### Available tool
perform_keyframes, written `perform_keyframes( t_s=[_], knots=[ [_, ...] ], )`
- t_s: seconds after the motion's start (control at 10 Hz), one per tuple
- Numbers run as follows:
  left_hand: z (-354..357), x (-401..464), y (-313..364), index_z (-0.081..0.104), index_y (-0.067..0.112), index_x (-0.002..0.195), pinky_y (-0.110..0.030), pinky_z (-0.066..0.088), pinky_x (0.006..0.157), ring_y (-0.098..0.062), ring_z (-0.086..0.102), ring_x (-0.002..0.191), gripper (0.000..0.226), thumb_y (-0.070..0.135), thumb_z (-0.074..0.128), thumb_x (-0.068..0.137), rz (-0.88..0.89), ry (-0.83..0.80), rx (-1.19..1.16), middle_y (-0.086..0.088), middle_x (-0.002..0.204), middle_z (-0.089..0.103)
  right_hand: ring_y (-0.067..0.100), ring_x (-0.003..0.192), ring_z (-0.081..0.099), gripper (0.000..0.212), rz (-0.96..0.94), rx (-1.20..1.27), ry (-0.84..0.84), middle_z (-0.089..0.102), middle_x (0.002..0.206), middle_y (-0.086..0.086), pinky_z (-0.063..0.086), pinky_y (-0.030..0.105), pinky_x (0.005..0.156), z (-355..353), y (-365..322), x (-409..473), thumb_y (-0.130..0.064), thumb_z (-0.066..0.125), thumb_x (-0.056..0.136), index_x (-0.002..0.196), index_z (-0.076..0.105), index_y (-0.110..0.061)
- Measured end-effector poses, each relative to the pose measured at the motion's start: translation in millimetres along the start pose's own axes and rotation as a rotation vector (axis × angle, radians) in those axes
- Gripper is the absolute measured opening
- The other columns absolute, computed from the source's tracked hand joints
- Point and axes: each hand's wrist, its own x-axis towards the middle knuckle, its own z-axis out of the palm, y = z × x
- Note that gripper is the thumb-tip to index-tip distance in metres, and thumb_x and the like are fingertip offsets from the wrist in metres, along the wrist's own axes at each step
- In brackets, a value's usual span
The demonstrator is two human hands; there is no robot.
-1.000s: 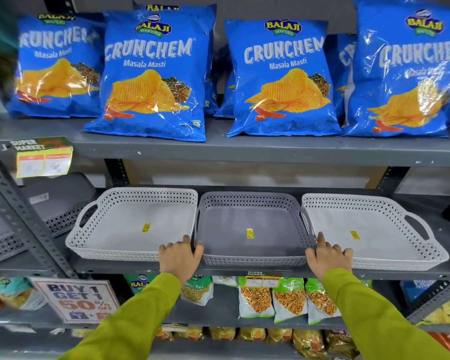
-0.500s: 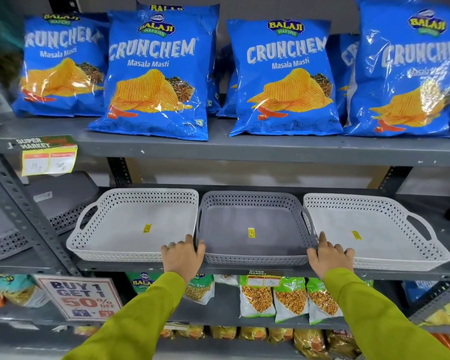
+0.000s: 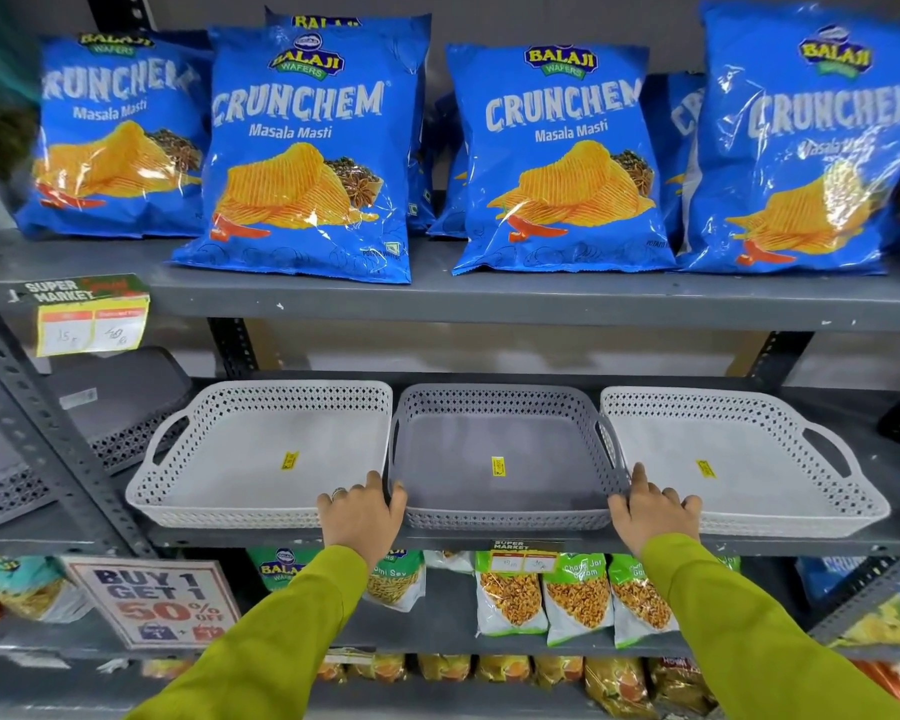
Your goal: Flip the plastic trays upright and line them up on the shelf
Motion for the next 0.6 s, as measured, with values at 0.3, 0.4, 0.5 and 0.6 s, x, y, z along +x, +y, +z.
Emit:
perform_keyframes(
  t_s=[0.3,0.4,0.5,0.6],
  knots=[
    [-9,-3,3,0.06,0.009,0.088,-0.042,0.043,0.079,-0.034,0.066,0.078,0.053,0.049,0.026,0.084,-0.01,-0.041,-0.002,-0.014,0.08,0.073,0.027,0.122,0.049,0.067,0.018,0.059,-0.009,0.057,0.134,0.008,0.03,0.045,0.1,2,-1,0,-0.043,0.024,0.093,0.151,0.018,-0.012],
    [-10,-4,3,0.06,0.008,0.08,-0.041,0.044,0.073,-0.034,0.066,0.067,0.058,0.05,0.021,0.082,0.0,-0.065,-0.002,-0.015,0.07,0.072,0.027,0.125,0.048,0.067,0.019,0.024,0.026,0.055,0.137,0.007,0.031,0.046,0.103,3,-2,-2,-0.047,0.023,0.094,0.151,0.019,-0.012],
    [-10,-1,-2,0.059,0.006,0.077,-0.041,0.046,0.066,-0.036,0.064,0.06,0.062,0.056,0.023,0.083,0.005,-0.059,0.005,-0.016,0.063,0.069,0.026,0.131,0.042,0.072,-0.023,0.025,0.154,0.048,0.143,0.007,0.027,0.05,0.11,-3,3,-10,-0.056,0.022,0.093,0.151,0.019,-0.013],
    [-25,-3,-1,0.06,0.007,0.081,-0.042,0.047,0.066,-0.035,0.063,0.063,0.061,0.059,0.028,0.087,0.092,-0.02,0.068,-0.014,0.068,0.068,0.025,0.144,0.027,0.074,-0.19,0.033,0.383,0.033,0.154,0.009,0.013,0.049,0.118,-15,2,-22,-0.059,0.017,0.093,0.151,0.022,-0.013]
  ],
)
